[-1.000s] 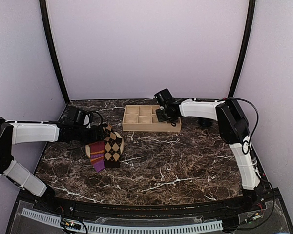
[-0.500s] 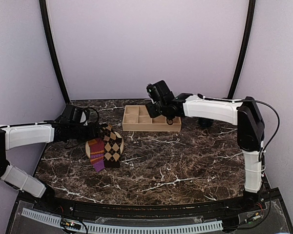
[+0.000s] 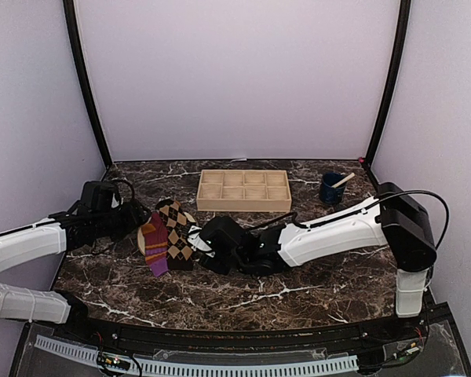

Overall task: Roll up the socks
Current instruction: Move the storage box to the center of the board, then pick up the sock from the center of the board.

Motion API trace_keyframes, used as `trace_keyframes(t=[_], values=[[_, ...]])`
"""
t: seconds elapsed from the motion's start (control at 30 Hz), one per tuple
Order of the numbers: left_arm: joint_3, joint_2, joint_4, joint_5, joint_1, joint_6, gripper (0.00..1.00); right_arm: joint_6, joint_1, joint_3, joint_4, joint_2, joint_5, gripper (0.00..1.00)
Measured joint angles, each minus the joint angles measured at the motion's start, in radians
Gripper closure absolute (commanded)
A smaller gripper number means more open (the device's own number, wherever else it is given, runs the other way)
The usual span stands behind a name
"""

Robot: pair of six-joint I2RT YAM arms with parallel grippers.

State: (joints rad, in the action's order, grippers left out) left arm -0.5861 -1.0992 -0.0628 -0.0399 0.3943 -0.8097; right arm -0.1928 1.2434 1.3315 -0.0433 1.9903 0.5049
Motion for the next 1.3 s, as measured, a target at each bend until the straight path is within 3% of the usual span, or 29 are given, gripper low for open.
trace_keyframes(t=[0.6, 1.3], values=[[0.150, 0.237, -0.015, 0.003, -0.125, -0.203, 0.21, -0.124, 0.086, 0.173, 0.035, 0.130, -0.140, 0.29], [0.195, 0.272, -0.013, 0.049, -0.157, -0.231, 0.21, -0.196, 0.088, 0.277, 0.032, 0.290, -0.135, 0.49]])
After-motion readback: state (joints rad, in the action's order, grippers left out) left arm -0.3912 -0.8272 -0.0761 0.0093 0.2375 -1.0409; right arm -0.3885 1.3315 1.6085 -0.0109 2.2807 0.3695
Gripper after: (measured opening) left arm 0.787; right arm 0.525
